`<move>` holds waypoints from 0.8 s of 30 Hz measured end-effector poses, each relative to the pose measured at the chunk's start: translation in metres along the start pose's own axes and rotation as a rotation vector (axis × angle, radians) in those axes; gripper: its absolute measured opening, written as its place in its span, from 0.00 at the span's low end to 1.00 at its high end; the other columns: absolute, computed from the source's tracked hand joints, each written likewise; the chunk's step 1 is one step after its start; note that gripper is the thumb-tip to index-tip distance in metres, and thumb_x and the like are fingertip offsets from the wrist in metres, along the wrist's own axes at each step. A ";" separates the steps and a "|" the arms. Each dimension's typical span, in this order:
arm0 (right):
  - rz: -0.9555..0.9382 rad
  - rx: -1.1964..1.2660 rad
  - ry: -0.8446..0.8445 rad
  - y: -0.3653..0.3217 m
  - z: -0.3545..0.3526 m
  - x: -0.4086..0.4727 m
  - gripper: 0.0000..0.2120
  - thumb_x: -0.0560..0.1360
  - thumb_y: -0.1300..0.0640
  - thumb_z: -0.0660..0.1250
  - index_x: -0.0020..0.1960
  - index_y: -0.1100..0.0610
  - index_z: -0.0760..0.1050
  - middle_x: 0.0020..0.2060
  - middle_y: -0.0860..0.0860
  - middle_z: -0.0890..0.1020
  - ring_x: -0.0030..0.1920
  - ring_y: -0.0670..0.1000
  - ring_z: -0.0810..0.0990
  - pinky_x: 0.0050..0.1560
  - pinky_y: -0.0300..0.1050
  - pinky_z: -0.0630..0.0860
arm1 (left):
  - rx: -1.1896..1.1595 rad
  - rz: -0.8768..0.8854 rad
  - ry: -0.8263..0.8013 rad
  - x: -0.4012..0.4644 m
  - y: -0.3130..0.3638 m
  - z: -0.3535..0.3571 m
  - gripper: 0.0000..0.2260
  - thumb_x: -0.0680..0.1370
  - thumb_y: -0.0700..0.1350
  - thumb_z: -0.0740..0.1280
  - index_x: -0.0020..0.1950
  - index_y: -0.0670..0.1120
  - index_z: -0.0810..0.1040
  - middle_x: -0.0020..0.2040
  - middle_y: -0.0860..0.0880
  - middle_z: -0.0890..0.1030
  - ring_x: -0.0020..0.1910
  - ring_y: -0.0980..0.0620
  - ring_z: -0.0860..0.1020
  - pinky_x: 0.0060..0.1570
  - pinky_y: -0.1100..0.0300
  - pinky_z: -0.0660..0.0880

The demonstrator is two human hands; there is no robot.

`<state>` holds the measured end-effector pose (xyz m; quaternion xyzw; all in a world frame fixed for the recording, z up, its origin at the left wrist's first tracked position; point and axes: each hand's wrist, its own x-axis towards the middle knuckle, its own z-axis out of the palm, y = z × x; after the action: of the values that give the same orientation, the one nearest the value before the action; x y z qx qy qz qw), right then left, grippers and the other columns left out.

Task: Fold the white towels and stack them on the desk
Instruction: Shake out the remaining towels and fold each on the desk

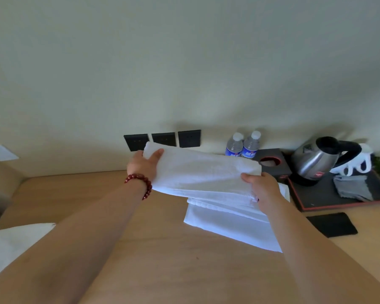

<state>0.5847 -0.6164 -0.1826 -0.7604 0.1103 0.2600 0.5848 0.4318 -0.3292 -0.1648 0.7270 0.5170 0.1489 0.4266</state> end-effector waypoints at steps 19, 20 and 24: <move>0.019 -0.127 0.237 0.047 -0.118 0.071 0.10 0.76 0.53 0.72 0.52 0.57 0.76 0.46 0.56 0.82 0.46 0.58 0.81 0.50 0.57 0.81 | 0.186 0.004 -0.252 -0.013 0.031 0.167 0.26 0.78 0.67 0.60 0.59 0.43 0.71 0.49 0.44 0.77 0.47 0.43 0.77 0.45 0.51 0.74; 0.022 -0.139 0.242 0.048 -0.117 0.073 0.10 0.77 0.52 0.72 0.51 0.57 0.76 0.45 0.55 0.82 0.46 0.57 0.81 0.50 0.58 0.81 | 0.197 -0.003 -0.251 -0.013 0.028 0.170 0.27 0.78 0.67 0.60 0.59 0.43 0.71 0.50 0.44 0.77 0.48 0.42 0.77 0.47 0.50 0.75; 0.010 -0.194 0.256 0.056 -0.116 0.084 0.09 0.77 0.51 0.70 0.51 0.56 0.77 0.44 0.53 0.82 0.46 0.57 0.82 0.52 0.59 0.81 | 0.274 -0.024 -0.237 -0.012 0.021 0.177 0.28 0.79 0.66 0.59 0.63 0.41 0.69 0.53 0.42 0.76 0.53 0.38 0.76 0.50 0.49 0.74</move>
<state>0.6605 -0.7313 -0.2521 -0.8397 0.1622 0.1735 0.4883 0.5568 -0.4244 -0.2509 0.7846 0.4871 -0.0145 0.3832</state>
